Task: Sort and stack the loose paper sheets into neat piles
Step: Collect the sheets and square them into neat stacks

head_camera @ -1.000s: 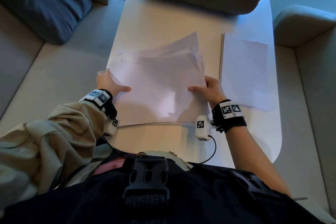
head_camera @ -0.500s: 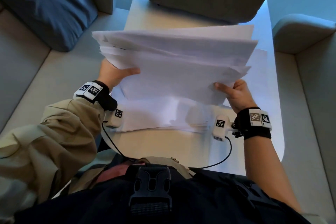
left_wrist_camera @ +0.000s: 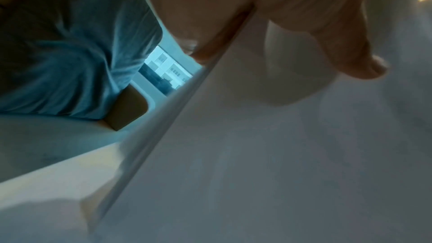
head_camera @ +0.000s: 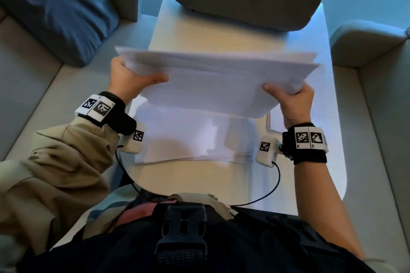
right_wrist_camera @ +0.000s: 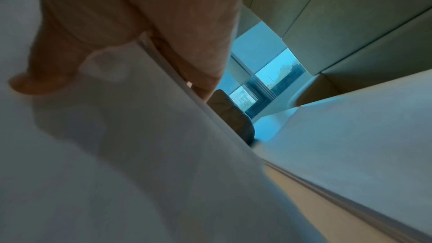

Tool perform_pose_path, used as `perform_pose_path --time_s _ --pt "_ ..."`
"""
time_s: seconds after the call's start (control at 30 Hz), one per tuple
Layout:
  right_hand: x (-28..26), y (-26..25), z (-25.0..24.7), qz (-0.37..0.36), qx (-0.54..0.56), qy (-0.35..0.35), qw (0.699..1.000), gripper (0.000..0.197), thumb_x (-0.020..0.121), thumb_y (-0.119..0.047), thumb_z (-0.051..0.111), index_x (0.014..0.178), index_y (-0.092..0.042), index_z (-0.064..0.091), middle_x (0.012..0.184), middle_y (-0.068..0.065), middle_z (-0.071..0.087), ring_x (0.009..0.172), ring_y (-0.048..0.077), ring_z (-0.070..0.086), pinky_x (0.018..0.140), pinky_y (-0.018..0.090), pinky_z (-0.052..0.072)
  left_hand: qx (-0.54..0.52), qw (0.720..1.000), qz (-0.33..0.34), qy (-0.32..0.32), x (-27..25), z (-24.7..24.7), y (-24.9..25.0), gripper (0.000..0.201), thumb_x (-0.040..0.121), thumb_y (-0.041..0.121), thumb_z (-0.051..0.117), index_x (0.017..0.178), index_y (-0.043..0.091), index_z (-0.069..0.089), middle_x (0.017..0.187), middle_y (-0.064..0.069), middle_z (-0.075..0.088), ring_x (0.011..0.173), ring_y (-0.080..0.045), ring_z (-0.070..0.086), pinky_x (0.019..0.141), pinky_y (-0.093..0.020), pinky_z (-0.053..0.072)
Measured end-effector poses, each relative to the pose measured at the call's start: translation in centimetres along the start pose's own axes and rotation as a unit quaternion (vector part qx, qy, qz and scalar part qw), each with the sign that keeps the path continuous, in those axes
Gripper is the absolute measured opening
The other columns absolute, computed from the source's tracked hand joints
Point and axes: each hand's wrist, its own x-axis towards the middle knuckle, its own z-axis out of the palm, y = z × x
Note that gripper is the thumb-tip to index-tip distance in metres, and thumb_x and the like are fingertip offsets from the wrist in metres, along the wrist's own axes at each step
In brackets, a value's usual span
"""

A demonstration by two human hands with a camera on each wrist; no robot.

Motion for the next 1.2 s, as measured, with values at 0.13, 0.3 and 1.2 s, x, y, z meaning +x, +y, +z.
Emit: perform_pose_path --time_s 0.13,0.3,1.2 --pt "-0.4 1.6 0.8 0.051 -0.024 0.022 0.998 0.033 0.06 -0.006 0.087 0.083 -0.017 0.067 0.083 -0.002 0.07 0.077 0.012 0.065 0.07 0.026 0.052 0.045 0.998 -0.039 0.0 -0.4 0.2 -2.0 0.052 0.031 0.04 0.094 0.067 0.026 0.06 0.069 0.013 0.063 0.06 0.005 0.055 0.059 -0.018 0.05" --pt "0.2 1.6 1.2 0.025 -0.109 0.046 0.993 0.056 0.06 -0.017 0.089 0.11 -0.016 0.063 0.104 -0.006 0.064 0.094 0.006 0.06 0.081 0.023 0.05 0.035 0.998 -0.04 0.044 -0.7 1.5 -1.0 0.048 0.051 0.014 0.092 0.067 0.022 0.047 0.066 0.013 0.057 0.051 0.012 0.053 0.056 -0.014 0.049" --pt "1.1 -5.0 4.2 -0.047 0.002 -0.057 0.997 0.011 0.076 -0.005 0.076 0.081 -0.012 0.069 0.069 -0.012 0.072 0.064 0.004 0.065 0.061 0.02 0.051 -0.119 0.98 0.128 -0.096 2.4 2.3 6.0 0.067 0.05 0.034 0.089 0.103 0.009 0.057 0.092 0.015 0.072 0.09 -0.004 0.066 0.08 -0.025 0.052"
